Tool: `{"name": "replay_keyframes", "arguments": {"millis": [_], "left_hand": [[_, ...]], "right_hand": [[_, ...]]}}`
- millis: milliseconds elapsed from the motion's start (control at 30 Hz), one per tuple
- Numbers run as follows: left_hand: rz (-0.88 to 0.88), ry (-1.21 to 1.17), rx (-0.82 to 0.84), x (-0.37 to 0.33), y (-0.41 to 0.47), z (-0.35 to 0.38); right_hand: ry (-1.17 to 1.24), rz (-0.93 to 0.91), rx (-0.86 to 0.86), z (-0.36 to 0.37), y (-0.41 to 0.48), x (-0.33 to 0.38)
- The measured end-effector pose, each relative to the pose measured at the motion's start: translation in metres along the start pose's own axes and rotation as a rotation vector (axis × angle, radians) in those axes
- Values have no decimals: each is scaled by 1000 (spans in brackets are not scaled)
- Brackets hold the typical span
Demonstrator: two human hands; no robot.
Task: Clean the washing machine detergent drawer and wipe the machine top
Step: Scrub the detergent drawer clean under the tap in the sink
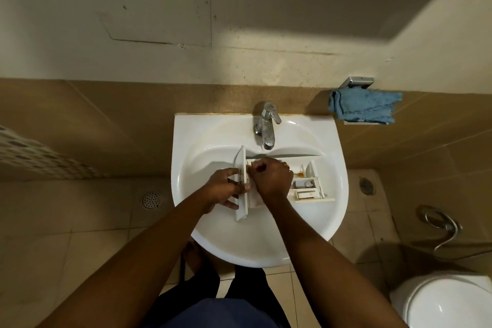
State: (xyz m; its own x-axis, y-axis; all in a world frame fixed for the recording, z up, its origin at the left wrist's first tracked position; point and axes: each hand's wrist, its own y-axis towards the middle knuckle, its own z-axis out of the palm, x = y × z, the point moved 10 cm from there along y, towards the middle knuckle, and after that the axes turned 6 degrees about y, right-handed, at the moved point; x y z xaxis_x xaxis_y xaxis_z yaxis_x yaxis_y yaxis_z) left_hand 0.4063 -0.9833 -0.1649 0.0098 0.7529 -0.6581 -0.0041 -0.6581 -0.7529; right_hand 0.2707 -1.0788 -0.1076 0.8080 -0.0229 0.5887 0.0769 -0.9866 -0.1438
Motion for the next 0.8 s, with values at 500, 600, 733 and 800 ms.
{"name": "replay_keyframes", "arguments": {"millis": [500, 600, 733, 800], "left_hand": [[6, -37, 8, 3, 3, 0], [13, -29, 7, 2, 4, 0], [11, -20, 8, 2, 3, 1], [4, -19, 7, 2, 2, 1]], "right_hand": [[58, 114, 46, 4, 8, 1], [109, 103, 103, 7, -5, -14], [106, 182, 73, 6, -5, -23], [73, 253, 42, 5, 1, -21]]}}
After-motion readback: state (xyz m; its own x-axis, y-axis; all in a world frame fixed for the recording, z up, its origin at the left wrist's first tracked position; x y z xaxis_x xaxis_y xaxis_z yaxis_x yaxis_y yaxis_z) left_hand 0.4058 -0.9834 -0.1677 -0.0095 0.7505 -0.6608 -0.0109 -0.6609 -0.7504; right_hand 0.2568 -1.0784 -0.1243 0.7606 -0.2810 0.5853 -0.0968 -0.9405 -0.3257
